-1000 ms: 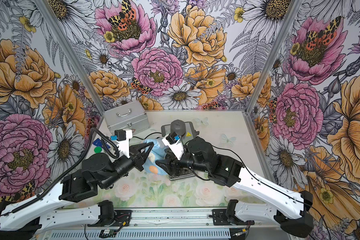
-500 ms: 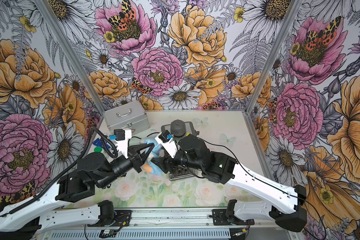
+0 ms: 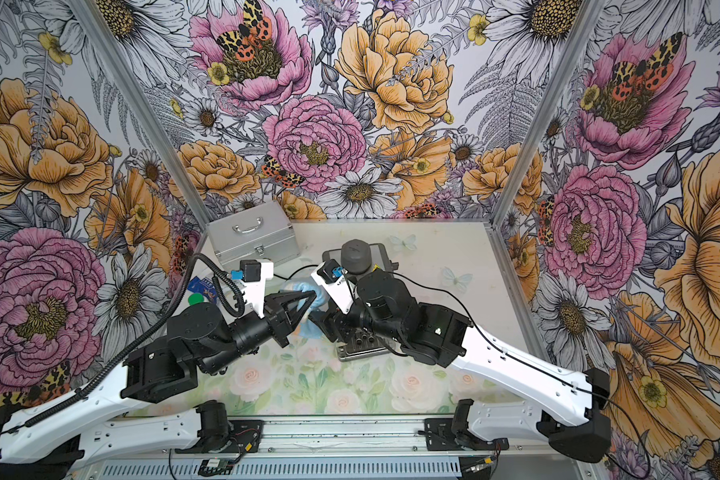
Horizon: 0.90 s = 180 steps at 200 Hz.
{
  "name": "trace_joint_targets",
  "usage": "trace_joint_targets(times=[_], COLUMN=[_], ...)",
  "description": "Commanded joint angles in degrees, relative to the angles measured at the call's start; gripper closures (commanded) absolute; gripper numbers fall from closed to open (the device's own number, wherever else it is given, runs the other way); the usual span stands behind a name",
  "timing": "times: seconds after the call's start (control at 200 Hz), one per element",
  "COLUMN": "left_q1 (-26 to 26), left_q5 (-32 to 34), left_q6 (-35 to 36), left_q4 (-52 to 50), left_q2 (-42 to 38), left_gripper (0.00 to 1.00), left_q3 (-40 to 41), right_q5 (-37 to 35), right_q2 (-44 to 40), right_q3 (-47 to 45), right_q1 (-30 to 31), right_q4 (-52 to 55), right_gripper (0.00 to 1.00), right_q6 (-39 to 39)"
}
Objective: Wipe the surface of a coffee machine
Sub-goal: Adjust the cleaning item.
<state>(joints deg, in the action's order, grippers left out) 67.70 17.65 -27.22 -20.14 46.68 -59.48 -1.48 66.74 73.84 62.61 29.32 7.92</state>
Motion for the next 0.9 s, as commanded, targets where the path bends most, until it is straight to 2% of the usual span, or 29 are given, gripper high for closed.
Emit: trace_joint_targets(times=[0.0, 0.09, 0.205, 0.305, 0.455, 0.575, 0.64, 0.72, 0.795, 0.896], left_q1=[-0.64, -1.64, -2.24, -2.5, -2.66, -2.67, -2.73, -2.74, -2.8, -2.93], left_q5=[-4.82, -7.18, -8.01, -8.68, -8.51, -8.08, -7.49, -6.79, -6.11, -3.66], left_q6=[-1.41, -2.48, -3.68, -4.64, -5.06, -5.1, -4.84, -4.34, -3.91, -3.05], left_q4=[2.11, 2.76, 4.06, 4.75, 4.74, 4.72, 4.67, 4.67, 4.58, 4.04], left_q2=[0.48, 0.61, 0.61, 0.76, 0.79, 0.54, 0.18, -0.33, -0.61, -1.03], left_gripper=[1.0, 1.0, 1.0, 1.0, 1.0, 0.98, 0.9, 0.85, 0.64, 0.49], left_q3=[0.76, 1.33, 2.54, 3.31, 4.07, 4.2, 4.19, 3.99, 3.77, 3.13], right_q5=[3.43, 5.22, 6.97, 7.02, 5.08, 2.2, 1.02, -0.29, -1.43, -3.09], right_q2=[-0.95, -1.13, -1.53, -1.53, -2.33, -3.97, -5.22, -6.95, -9.21, -13.15], right_q3=[1.66, 1.79, 1.15, 1.13, -0.21, -1.94, -3.19, -5.13, -7.5, -10.75], right_q1=[0.48, 0.55, 0.73, 0.79, 0.84, 0.84, 0.85, 0.83, 0.8, 0.84], right_q4=[-5.79, -6.53, -8.22, -8.48, -9.24, -9.55, -9.52, -9.43, -9.12, -8.33], right_gripper=[0.3, 0.37, 0.5, 0.68, 1.0, 1.0, 1.0, 1.0, 1.0, 1.0], right_q6=[-1.24, -1.18, -1.26, -1.24, -0.98, -0.22, 0.46, 1.75, 3.04, 4.71])
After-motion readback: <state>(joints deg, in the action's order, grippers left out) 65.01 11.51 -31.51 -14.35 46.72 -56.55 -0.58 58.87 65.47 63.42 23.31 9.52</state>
